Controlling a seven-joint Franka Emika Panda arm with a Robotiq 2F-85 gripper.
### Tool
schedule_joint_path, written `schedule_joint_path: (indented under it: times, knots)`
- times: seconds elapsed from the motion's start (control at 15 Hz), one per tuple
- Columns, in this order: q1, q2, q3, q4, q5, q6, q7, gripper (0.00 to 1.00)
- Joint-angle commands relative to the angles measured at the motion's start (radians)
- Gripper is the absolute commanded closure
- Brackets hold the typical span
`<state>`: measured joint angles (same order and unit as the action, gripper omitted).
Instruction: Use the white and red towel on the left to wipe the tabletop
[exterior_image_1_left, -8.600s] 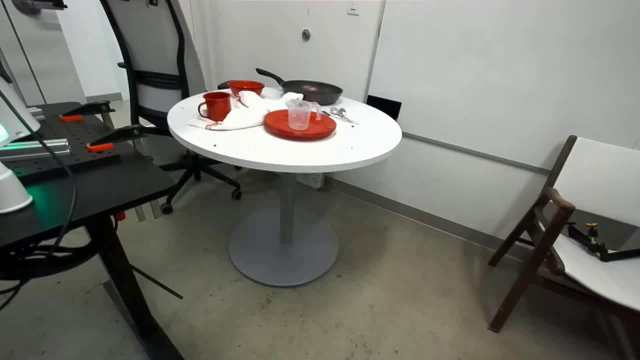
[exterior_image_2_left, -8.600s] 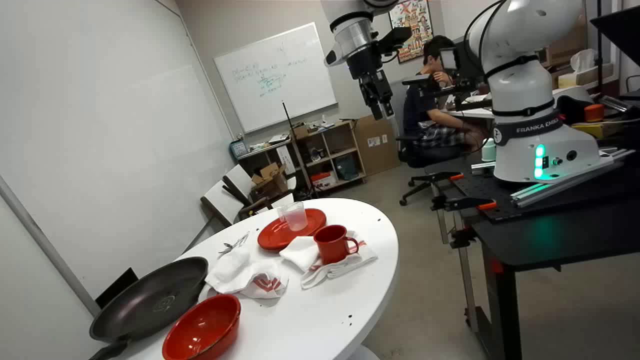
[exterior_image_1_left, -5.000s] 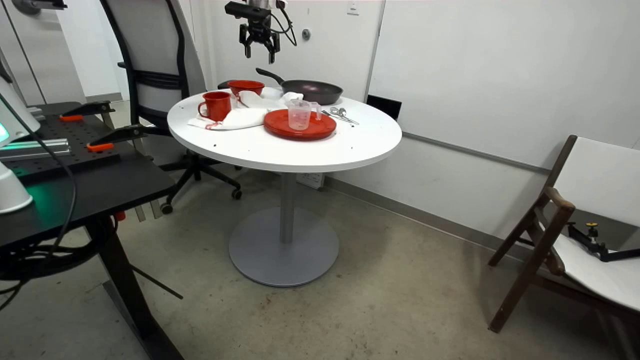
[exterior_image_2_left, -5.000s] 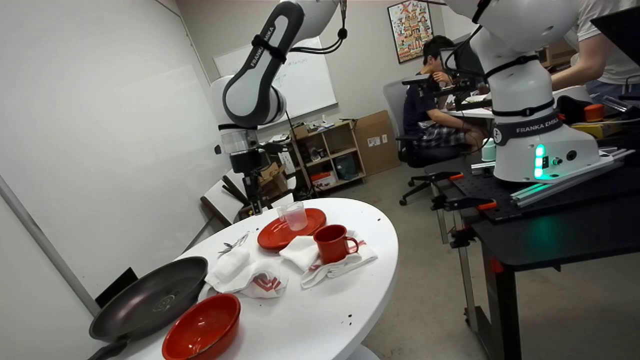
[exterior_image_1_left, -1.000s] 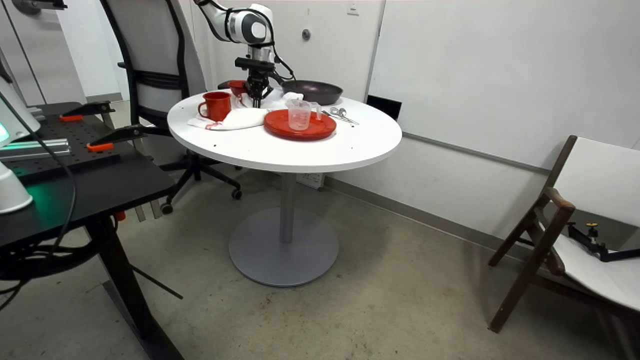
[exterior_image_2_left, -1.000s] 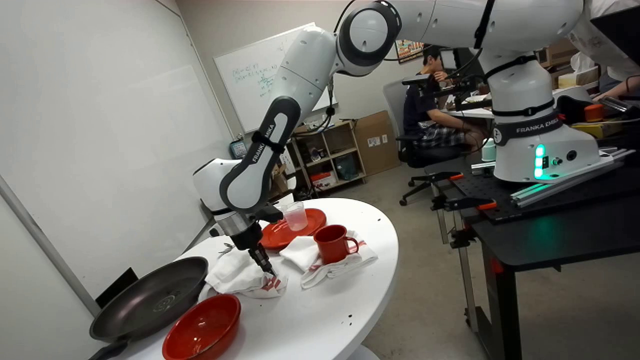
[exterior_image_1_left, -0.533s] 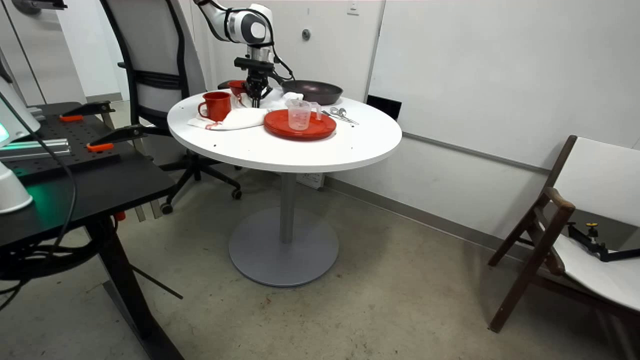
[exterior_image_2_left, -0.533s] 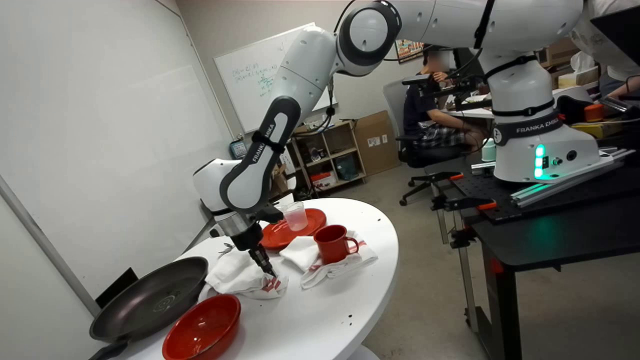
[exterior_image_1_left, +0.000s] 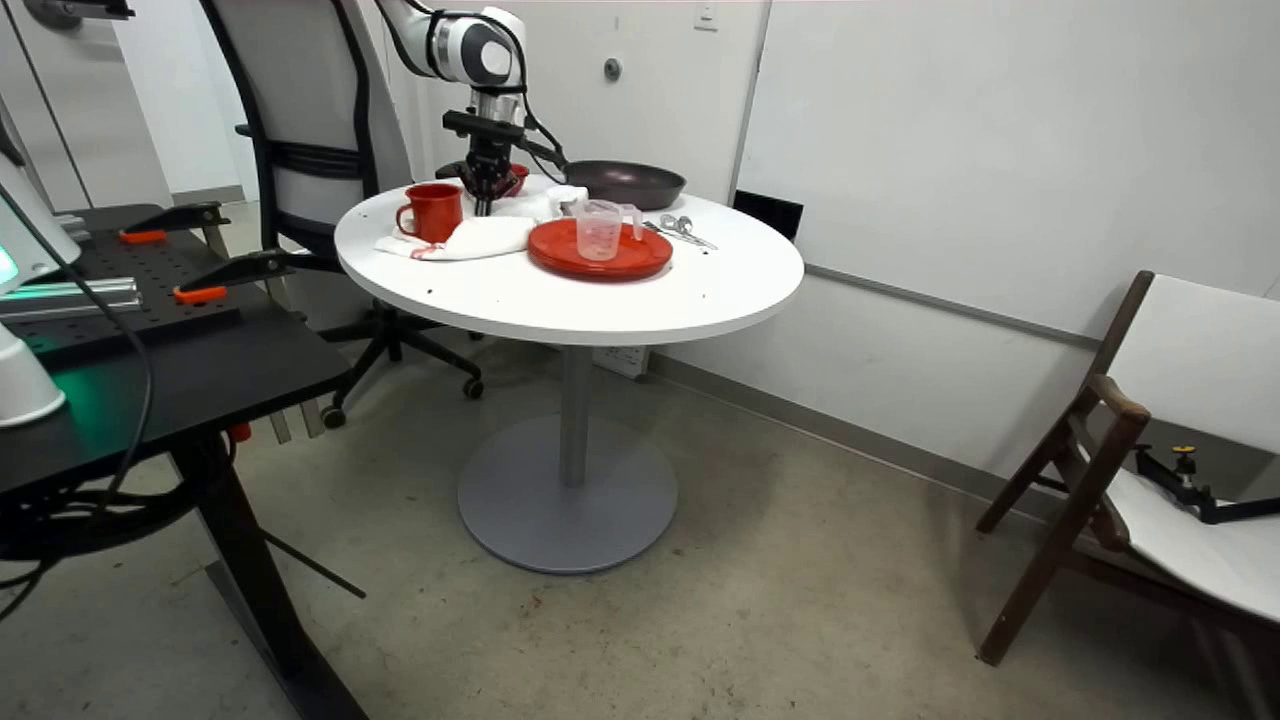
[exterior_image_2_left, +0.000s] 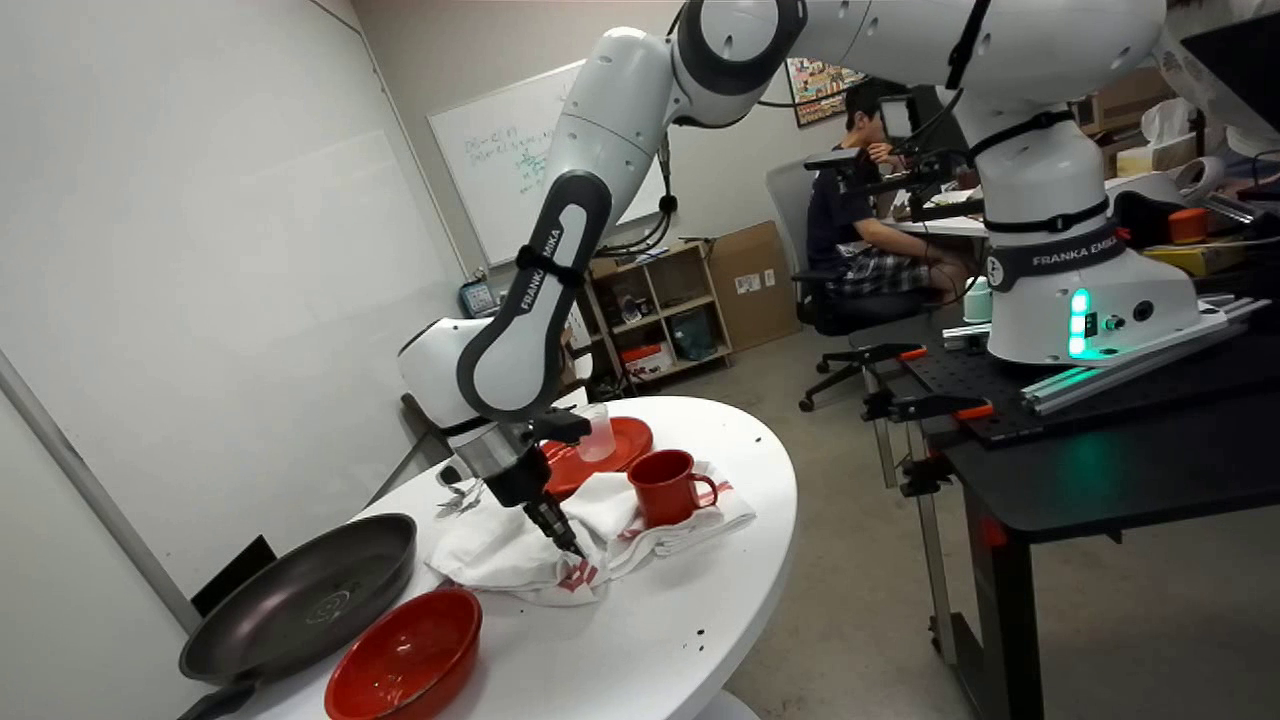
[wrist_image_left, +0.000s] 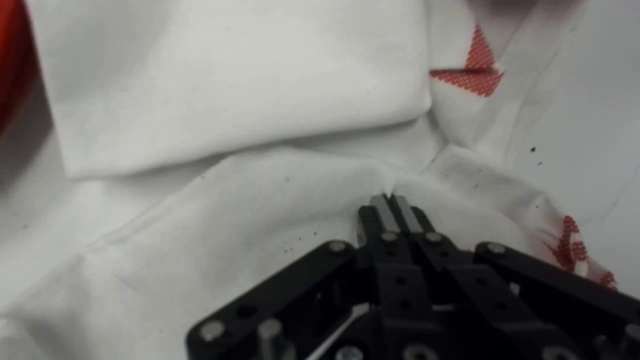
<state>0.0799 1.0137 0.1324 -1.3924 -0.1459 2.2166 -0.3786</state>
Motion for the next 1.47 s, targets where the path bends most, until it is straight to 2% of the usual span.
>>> schedule_joint_path:
  times: [0.0,0.4,0.8,1.13,1.4]
  knots:
    - [-0.008,-0.118,0.021,-0.225,0.007,0.038,0.0,1.0]
    - [0.001,-0.243,0.033,-0.453,-0.003,0.089,0.014,1.0]
    - [-0.002,-0.303,0.042,-0.568,0.0,0.127,0.009,1.0]
    - [-0.017,-0.308,0.038,-0.547,0.007,0.163,0.003,1.0]
    - [-0.02,-0.314,-0.002,-0.46,-0.022,0.27,0.027,1.0]
